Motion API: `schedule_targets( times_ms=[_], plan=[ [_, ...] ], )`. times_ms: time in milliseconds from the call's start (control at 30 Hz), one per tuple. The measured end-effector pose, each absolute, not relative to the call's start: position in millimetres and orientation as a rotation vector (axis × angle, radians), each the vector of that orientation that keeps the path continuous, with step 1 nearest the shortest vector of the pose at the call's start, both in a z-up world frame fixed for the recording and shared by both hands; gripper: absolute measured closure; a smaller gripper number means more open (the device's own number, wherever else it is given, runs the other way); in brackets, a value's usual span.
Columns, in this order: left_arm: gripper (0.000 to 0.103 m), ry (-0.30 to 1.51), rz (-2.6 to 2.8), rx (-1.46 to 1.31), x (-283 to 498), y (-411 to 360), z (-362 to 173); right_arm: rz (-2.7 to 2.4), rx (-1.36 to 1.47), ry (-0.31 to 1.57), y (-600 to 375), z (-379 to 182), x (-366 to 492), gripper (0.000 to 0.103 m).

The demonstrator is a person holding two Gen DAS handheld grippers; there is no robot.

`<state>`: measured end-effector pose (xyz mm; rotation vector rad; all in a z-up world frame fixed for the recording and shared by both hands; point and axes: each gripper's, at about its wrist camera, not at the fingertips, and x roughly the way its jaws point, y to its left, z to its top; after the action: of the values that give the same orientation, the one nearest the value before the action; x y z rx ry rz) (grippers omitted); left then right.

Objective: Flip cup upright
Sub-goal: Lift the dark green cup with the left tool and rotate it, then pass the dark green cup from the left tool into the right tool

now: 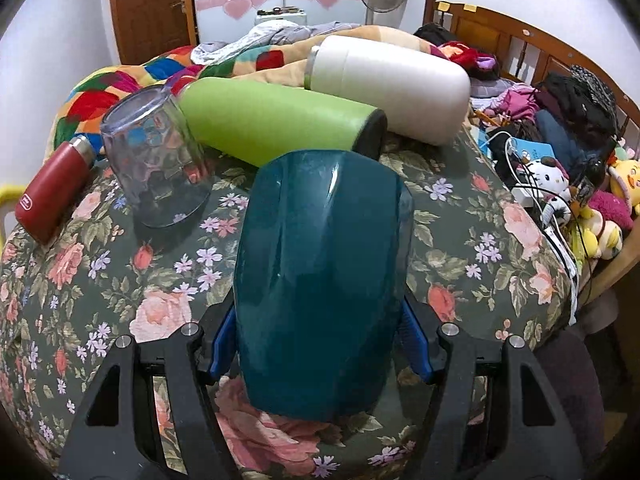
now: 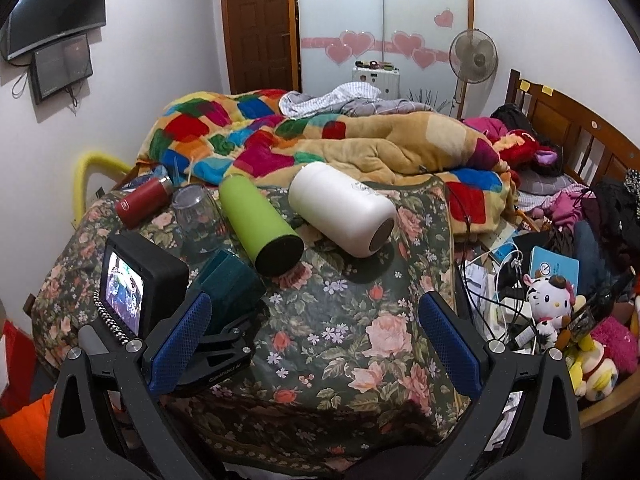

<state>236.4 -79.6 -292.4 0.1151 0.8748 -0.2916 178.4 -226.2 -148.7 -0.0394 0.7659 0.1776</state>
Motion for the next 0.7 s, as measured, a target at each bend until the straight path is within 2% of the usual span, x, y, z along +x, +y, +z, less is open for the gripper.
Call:
schedule_targets(
  times_ms=[200, 300, 367, 700],
  plan=[
    [0.035, 0.911, -0.33, 0.088, 235, -79, -291, 0.196, -0.019, 0.798, -225, -155, 182, 0.0],
    [0.028, 0.912, -0.341, 0.075, 228, -77, -285, 0.205, 0.002, 0.815, -225, -157, 185, 0.0],
    [0.024, 0.897, -0.334, 0.082, 220, -74, -278, 0.211, 0.016, 0.824, -225, -159, 186, 0.0],
    [0.019, 0.783, -0.211, 0.074, 180, -17, -235, 0.262, 0.091, 0.929, -209, -183, 206, 0.001]
  ],
)
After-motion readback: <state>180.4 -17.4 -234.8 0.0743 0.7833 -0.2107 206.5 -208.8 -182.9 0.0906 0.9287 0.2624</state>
